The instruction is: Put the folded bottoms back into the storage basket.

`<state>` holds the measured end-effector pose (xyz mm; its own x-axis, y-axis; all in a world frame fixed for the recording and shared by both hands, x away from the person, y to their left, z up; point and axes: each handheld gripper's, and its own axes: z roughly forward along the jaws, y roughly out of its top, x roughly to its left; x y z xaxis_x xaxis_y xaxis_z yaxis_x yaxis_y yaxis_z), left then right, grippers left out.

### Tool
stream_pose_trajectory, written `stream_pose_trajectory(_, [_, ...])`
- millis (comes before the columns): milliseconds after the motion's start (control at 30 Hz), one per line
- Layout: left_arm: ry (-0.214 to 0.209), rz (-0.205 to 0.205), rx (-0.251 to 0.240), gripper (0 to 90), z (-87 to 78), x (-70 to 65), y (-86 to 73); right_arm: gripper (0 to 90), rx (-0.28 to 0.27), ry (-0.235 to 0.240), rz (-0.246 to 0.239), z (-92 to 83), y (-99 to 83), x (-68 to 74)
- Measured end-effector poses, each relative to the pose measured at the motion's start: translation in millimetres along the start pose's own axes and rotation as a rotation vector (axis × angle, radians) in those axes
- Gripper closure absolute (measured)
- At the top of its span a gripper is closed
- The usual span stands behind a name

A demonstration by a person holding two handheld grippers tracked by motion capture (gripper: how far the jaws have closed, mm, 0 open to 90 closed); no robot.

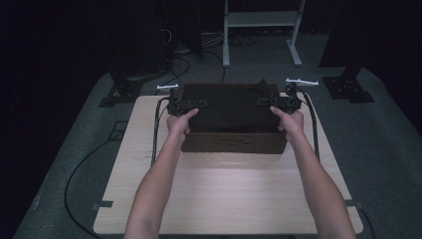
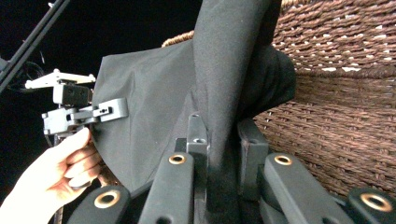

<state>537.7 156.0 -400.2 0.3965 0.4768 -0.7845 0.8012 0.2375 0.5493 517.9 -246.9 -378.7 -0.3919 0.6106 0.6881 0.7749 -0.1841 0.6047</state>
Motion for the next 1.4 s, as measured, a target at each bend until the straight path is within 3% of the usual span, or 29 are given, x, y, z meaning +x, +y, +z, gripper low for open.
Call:
stream_pose_trajectory(200, [0.026, 0.000, 0.009, 76.8, 1.1, -0.5, -0.4, 78.4, 0.003, -0.010, 0.020, 4.3, -1.3, -3.9])
stream_pose_trajectory(633, [0.095, -0.050, 0.049, 76.6, 5.1, 1.1, 0.3, 78.4, 0.040, -0.044, 0.038, 11.8, -3.4, -10.9])
stream_pose_trajectory(1067, [0.149, -0.042, 0.068, 76.2, 8.1, -0.7, 1.2, 78.4, 0.065, -0.071, 0.055, 15.5, -2.9, -13.3])
stream_pose_trajectory(1400, [0.186, -0.038, 0.076, 76.0, 10.3, -2.1, 0.6, 78.4, 0.099, -0.117, 0.055, 20.6, -4.0, -13.4])
